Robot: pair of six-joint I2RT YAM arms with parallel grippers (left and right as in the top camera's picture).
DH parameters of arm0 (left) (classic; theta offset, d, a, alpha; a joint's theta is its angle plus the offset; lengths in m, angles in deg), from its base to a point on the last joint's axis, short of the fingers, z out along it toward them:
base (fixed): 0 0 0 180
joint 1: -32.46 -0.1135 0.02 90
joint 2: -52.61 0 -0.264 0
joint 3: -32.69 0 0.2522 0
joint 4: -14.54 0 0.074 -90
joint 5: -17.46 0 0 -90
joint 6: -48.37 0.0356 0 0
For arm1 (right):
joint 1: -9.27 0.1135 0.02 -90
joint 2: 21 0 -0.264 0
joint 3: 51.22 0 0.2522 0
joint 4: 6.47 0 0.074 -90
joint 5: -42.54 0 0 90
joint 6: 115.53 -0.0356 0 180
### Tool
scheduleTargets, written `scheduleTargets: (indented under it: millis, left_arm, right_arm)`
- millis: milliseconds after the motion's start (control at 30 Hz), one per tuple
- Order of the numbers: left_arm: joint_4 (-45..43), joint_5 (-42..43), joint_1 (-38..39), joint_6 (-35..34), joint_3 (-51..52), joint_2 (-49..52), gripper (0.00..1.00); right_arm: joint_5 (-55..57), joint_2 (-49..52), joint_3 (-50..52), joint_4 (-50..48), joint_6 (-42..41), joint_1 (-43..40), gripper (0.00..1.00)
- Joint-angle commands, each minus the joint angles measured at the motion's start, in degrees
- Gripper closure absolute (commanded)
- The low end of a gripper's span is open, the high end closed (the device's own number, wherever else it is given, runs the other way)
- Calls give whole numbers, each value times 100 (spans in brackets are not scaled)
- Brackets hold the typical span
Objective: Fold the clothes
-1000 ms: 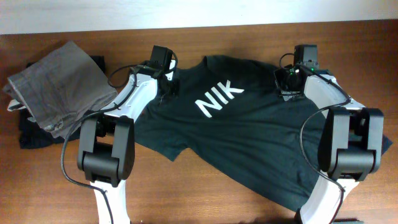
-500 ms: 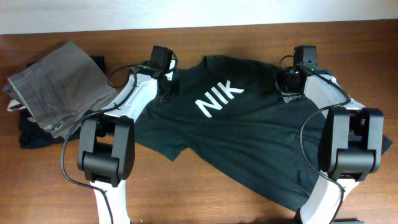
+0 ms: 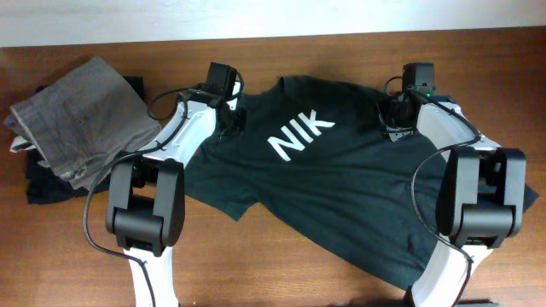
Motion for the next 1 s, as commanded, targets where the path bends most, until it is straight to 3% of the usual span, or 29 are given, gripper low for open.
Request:
scheduleTargets:
  millis: [0, 133, 367, 533, 667, 967]
  left_arm:
    - [-15, -42, 20, -44, 17, 63, 99]
    - [-15, -44, 20, -44, 17, 63, 99]
    - [-15, -42, 20, -44, 17, 63, 99]
    - [-15, -42, 20, -44, 17, 63, 99]
    - [-11, -42, 20, -44, 17, 63, 99]
    - [140, -39, 20, -44, 17, 63, 99]
  right_arm:
    - [203, 87, 31, -17, -83, 63, 81]
    - [254, 87, 31, -63, -81, 63, 96]
    - [-87, 81, -87, -645, 518, 61, 96]
    - [-146, 81, -763, -446, 1123, 61, 96]
    - [48, 83, -1036, -452, 1357, 61, 96]
    - [807, 229, -1036, -1565, 1832, 61, 96]
